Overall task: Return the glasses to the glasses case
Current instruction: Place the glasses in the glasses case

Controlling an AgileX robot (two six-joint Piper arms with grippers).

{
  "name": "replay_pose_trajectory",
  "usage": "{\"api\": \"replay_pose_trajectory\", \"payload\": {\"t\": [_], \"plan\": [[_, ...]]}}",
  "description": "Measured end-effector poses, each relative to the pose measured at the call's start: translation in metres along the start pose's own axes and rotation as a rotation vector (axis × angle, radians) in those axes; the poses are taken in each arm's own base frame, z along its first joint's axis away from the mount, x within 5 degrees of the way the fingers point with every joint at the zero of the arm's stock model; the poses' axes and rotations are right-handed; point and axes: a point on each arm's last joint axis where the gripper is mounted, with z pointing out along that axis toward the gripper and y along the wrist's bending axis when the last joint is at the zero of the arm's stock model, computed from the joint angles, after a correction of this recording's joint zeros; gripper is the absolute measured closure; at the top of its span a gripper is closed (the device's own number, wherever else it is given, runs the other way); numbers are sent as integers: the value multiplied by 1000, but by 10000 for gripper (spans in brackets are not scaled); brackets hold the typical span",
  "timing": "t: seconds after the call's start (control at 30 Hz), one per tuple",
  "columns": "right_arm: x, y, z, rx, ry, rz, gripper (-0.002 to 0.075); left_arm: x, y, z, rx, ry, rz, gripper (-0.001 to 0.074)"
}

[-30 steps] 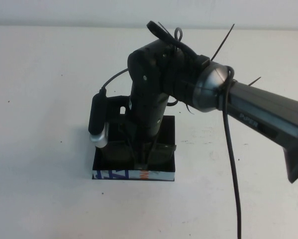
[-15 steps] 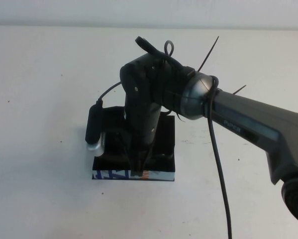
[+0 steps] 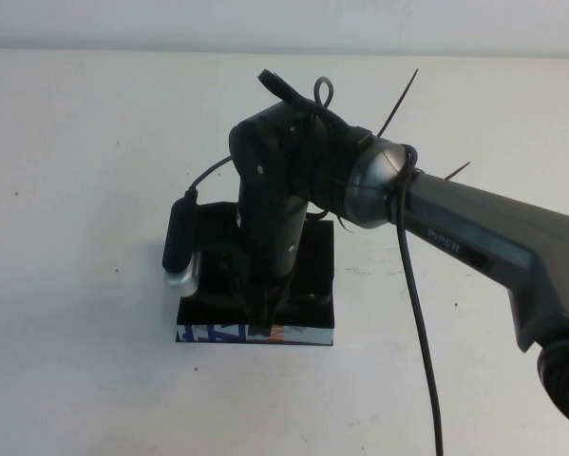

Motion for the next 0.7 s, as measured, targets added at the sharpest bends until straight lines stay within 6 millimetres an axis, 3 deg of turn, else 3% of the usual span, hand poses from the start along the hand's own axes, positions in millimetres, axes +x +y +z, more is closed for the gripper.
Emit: {"api": "replay_pose_trajectory", "payload": {"t": [0.23,0.47,0.57,0.7], "plan": [[0,-1,9,-12,12,6,693,0,0,0,0,0,0,738],[-3,-4,2,11,-5,2,678,0,0,0,0,0,0,738],[-4,-4,3,11,-5,20,633,0,0,0,0,0,0,738],[-3,-5,3,13,-3,32,514,0,0,0,0,0,0,738]]}}
